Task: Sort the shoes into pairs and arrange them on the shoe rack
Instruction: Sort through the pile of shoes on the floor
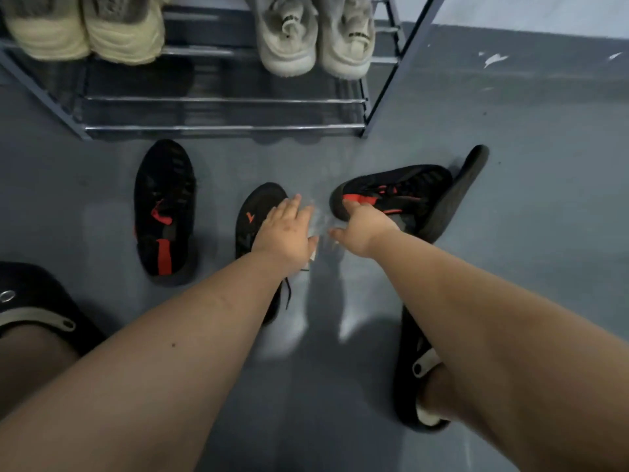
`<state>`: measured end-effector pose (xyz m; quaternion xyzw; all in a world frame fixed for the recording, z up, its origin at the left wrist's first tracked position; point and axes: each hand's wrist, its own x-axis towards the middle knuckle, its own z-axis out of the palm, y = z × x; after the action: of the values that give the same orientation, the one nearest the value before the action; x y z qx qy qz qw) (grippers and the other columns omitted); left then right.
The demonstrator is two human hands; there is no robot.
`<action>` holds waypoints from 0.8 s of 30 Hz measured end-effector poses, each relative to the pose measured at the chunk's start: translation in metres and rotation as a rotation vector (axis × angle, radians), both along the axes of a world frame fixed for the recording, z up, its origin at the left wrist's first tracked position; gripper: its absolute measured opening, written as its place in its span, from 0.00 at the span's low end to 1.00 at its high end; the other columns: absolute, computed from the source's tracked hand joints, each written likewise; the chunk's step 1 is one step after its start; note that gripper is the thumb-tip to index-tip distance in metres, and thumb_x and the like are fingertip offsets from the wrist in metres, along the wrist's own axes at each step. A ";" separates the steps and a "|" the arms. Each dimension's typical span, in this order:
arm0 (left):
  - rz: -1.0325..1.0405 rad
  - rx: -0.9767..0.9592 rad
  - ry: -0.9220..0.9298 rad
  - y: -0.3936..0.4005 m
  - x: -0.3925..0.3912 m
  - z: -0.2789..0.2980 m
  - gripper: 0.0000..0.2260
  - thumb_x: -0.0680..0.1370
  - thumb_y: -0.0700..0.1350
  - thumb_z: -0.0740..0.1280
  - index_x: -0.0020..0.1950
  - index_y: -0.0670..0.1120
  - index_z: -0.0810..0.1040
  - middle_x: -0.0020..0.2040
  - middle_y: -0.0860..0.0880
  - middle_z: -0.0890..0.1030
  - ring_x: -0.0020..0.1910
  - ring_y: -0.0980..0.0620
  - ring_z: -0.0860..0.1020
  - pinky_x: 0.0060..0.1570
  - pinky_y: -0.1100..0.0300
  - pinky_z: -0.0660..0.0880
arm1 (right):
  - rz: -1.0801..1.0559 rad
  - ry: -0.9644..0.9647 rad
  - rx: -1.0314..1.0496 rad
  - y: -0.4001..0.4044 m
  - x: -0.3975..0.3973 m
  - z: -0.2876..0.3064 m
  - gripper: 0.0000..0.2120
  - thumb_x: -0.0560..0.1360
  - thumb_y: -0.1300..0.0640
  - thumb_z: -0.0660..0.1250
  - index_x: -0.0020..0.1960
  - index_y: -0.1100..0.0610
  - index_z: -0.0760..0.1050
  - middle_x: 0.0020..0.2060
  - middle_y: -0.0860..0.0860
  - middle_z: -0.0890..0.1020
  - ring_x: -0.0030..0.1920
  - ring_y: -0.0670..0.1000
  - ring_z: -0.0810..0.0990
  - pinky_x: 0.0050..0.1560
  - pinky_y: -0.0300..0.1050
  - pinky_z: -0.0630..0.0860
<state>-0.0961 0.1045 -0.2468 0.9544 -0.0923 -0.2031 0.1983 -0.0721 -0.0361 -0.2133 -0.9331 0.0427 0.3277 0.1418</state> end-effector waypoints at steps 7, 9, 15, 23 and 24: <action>-0.184 -0.084 -0.131 -0.068 0.021 0.053 0.27 0.81 0.51 0.57 0.78 0.47 0.51 0.79 0.46 0.51 0.77 0.48 0.52 0.75 0.56 0.46 | 0.249 -0.046 -0.194 -0.077 0.001 0.086 0.35 0.77 0.45 0.62 0.78 0.55 0.51 0.74 0.55 0.61 0.73 0.57 0.64 0.69 0.48 0.63; -0.254 -0.065 -0.164 -0.085 0.025 0.061 0.28 0.81 0.51 0.57 0.78 0.47 0.51 0.79 0.46 0.51 0.77 0.47 0.51 0.75 0.55 0.45 | 0.292 -0.030 -0.278 -0.107 -0.008 0.102 0.35 0.77 0.44 0.61 0.78 0.53 0.50 0.75 0.53 0.60 0.73 0.55 0.63 0.67 0.47 0.64; -0.413 0.128 -0.149 -0.123 0.024 0.058 0.29 0.81 0.55 0.54 0.78 0.46 0.48 0.79 0.45 0.47 0.78 0.47 0.48 0.75 0.54 0.43 | 0.417 0.012 -0.420 -0.180 -0.025 0.105 0.35 0.78 0.43 0.60 0.78 0.51 0.47 0.77 0.50 0.54 0.74 0.55 0.59 0.69 0.51 0.66; -0.580 0.265 -0.087 -0.157 0.048 0.030 0.30 0.81 0.57 0.52 0.78 0.46 0.48 0.79 0.45 0.48 0.78 0.47 0.46 0.76 0.54 0.41 | 0.279 -0.042 -0.314 -0.204 -0.008 0.033 0.35 0.79 0.44 0.58 0.78 0.52 0.45 0.77 0.52 0.51 0.76 0.57 0.55 0.70 0.52 0.63; -0.589 0.272 -0.077 -0.161 0.053 0.025 0.30 0.81 0.58 0.52 0.78 0.46 0.48 0.79 0.45 0.48 0.78 0.47 0.46 0.76 0.54 0.41 | 0.255 -0.046 -0.297 -0.206 -0.004 0.025 0.35 0.79 0.45 0.59 0.78 0.52 0.45 0.77 0.53 0.51 0.76 0.57 0.55 0.70 0.52 0.62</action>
<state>-0.0427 -0.0561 -0.2215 0.9115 -0.3438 -0.2258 -0.0022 -0.0761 -0.2418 -0.1886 -0.9489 -0.0314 0.3117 -0.0393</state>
